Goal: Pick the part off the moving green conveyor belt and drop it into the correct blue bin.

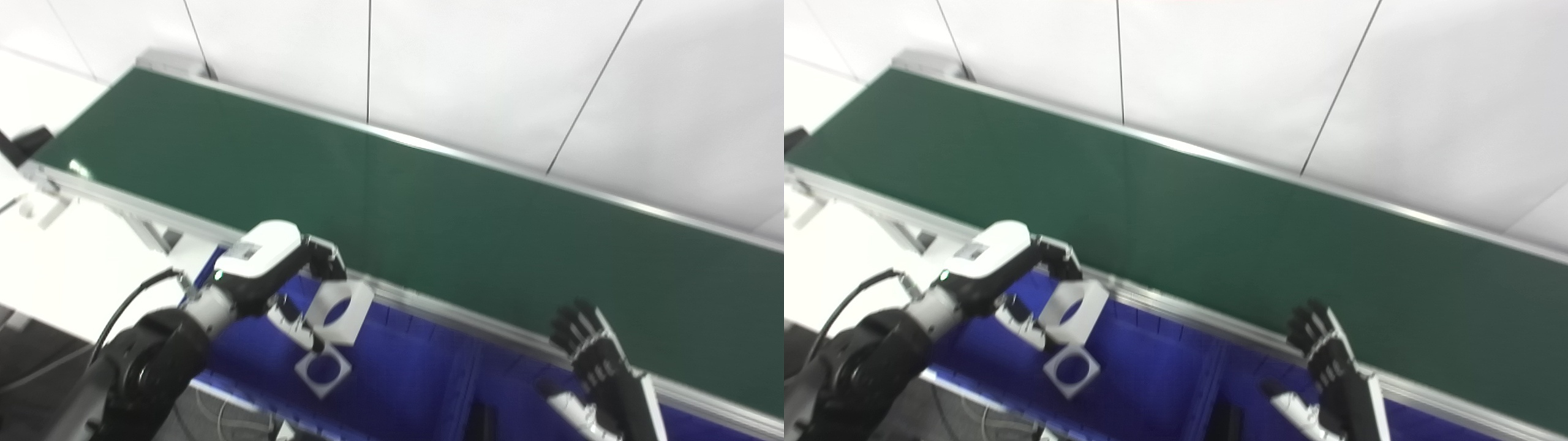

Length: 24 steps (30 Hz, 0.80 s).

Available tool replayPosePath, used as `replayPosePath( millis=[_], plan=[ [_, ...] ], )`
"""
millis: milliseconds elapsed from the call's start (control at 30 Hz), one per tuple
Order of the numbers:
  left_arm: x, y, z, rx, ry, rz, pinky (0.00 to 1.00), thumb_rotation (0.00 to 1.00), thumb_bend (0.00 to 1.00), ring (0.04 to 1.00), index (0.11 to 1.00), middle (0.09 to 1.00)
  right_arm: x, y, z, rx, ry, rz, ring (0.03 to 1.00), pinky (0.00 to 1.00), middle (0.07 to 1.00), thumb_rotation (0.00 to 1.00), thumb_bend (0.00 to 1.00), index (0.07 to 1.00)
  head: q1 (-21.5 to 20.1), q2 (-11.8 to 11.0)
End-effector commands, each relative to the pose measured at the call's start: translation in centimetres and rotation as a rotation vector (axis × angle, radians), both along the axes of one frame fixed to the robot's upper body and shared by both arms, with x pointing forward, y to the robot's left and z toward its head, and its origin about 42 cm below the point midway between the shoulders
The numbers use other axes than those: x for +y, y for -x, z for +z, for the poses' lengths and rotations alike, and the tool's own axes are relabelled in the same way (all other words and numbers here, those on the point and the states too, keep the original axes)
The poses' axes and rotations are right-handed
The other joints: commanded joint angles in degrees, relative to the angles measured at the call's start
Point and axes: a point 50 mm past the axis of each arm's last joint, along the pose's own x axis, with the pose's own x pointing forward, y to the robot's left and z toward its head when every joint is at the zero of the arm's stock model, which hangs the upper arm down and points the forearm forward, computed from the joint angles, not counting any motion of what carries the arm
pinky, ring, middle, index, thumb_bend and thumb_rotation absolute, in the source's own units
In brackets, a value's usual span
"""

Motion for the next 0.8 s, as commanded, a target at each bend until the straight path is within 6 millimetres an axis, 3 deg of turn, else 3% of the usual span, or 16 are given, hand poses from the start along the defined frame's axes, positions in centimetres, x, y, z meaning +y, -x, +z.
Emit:
replayPosePath(
  millis=[0, 200, 533, 767],
  plan=[
    [0.1, -0.1, 0.3, -0.031, -0.018, 0.01, 0.61, 0.0, 0.52, 0.539, 0.485, 0.486, -0.1, -0.4, 1.0, -0.028, -0.014, 0.006, 0.854, 0.82, 0.869, 0.35, 0.64, 0.911, 0.33, 0.46],
    [0.1, 0.1, -1.9, 0.017, -0.059, 0.019, 0.67, 0.0, 0.52, 0.578, 0.472, 0.517, -0.2, -0.4, 1.3, -0.024, -0.018, -0.002, 0.848, 0.81, 0.868, 0.42, 0.66, 0.912, 0.44, 1.61],
    [0.1, 0.7, -4.9, 0.059, -0.068, 0.029, 0.73, 0.0, 0.52, 0.603, 0.466, 0.521, -0.2, -0.4, 1.3, -0.018, -0.035, -0.004, 0.851, 0.82, 0.866, 0.4, 0.66, 0.909, 0.39, 1.36],
    [0.0, 0.8, -6.7, 0.071, -0.093, 0.031, 0.66, 0.0, 0.52, 0.546, 0.479, 0.501, -0.1, -0.3, 1.3, -0.016, -0.034, -0.005, 0.844, 0.81, 0.86, 0.4, 0.66, 0.905, -0.25, 0.9]
  ],
)
